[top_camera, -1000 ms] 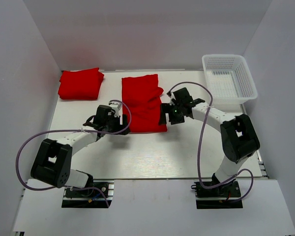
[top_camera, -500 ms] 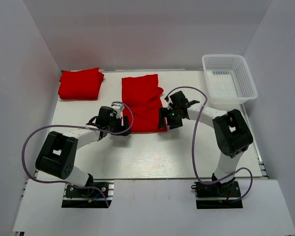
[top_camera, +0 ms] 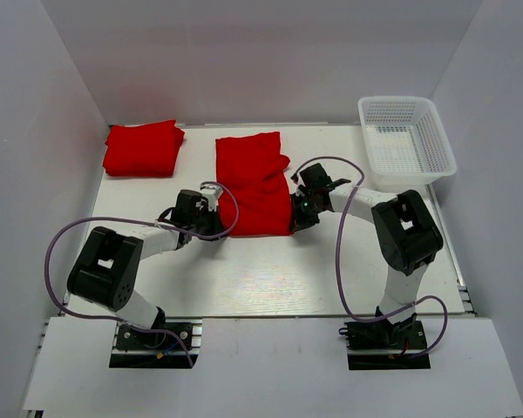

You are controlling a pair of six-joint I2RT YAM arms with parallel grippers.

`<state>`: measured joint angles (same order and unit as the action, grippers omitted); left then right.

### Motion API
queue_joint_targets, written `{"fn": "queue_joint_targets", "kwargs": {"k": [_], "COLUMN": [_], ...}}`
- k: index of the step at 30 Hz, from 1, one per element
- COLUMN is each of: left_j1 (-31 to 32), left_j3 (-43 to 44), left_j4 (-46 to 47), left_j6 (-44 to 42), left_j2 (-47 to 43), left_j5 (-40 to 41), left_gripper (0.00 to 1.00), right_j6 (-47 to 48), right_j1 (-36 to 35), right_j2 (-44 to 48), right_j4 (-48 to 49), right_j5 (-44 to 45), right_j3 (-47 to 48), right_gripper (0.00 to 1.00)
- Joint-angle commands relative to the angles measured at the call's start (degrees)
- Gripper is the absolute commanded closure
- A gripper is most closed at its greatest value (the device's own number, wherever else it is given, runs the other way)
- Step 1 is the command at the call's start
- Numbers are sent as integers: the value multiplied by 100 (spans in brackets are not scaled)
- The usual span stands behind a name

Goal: Fold and stack the t-shirts
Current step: Grab one side of the 2/3 rectangular tshirt with both arms, then fold the long partially folded tshirt into a neat square

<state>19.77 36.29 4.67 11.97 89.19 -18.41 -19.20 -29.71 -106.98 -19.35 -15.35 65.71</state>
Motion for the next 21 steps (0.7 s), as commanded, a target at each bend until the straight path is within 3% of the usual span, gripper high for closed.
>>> {"fn": "queue_joint_targets", "kwargs": {"k": [1,9,14,21], "left_j1": [18,18,18,18], "left_j3": [-105,-694,-755,228], "left_j4": [-359,-1669,-2469,-3376], "left_j6": [209,992,1264,1185], "left_j2": [-568,-2185,-3029,-3408], "left_j5": [56,382,-389,-154], "left_gripper": [100,100,100,100], "right_j6": [22,13,-31,162], "right_j1": [-8,1,-26,-26], "right_j2": [291,1197,1828,2243], "right_j4": [-165,-885,-1272,-2010], "right_j5": [41,401,139,182], "right_j3": [-32,-787,-1025,-202], "right_gripper": [100,100,100,100]}}
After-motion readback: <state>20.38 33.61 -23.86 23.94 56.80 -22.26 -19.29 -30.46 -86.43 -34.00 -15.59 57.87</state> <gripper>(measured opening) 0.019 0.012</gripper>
